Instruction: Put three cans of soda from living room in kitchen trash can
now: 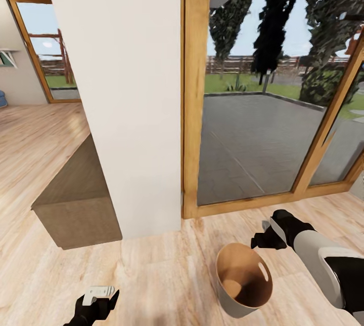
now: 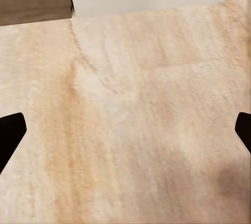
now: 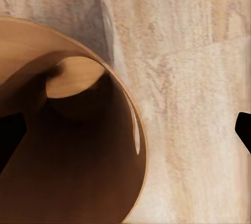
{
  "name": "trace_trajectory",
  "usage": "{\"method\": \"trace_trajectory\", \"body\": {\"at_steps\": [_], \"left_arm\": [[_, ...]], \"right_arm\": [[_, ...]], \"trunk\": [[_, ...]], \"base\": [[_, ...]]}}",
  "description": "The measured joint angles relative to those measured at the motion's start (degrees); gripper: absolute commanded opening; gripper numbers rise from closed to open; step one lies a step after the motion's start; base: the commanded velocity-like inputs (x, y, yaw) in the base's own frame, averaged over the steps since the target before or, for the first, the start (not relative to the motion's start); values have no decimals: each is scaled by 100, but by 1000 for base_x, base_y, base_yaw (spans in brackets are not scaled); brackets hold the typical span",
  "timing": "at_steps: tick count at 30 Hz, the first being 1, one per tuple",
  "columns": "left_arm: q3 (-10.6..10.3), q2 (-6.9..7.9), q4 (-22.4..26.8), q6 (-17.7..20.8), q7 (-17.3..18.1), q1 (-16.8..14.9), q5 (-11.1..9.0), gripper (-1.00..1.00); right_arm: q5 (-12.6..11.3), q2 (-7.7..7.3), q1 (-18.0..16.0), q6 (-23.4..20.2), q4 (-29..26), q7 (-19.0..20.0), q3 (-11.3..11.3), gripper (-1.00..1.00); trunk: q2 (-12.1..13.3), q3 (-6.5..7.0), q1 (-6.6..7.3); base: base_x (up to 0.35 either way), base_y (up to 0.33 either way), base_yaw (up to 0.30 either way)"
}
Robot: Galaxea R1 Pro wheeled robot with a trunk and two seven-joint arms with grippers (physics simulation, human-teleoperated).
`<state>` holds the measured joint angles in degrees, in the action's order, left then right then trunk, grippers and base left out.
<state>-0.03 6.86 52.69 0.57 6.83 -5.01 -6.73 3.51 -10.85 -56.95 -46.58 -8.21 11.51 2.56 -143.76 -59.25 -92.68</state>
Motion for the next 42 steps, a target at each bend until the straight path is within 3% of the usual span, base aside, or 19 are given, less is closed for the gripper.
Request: {"method": "trace_trajectory", "body": {"at_steps": [15, 42], "left_arm": [[20, 0, 4, 2, -2, 0, -38, 100], [12, -8, 5, 13, -10, 0, -24, 100]], "right_arm": [[0, -14, 0, 0, 3, 0, -2, 100], [0, -35, 41, 0, 4, 0, -1, 100]], "trunk": [[0, 0, 0], [-36, -597, -70]], "base": [[0, -10, 0], [0, 0, 0]]}}
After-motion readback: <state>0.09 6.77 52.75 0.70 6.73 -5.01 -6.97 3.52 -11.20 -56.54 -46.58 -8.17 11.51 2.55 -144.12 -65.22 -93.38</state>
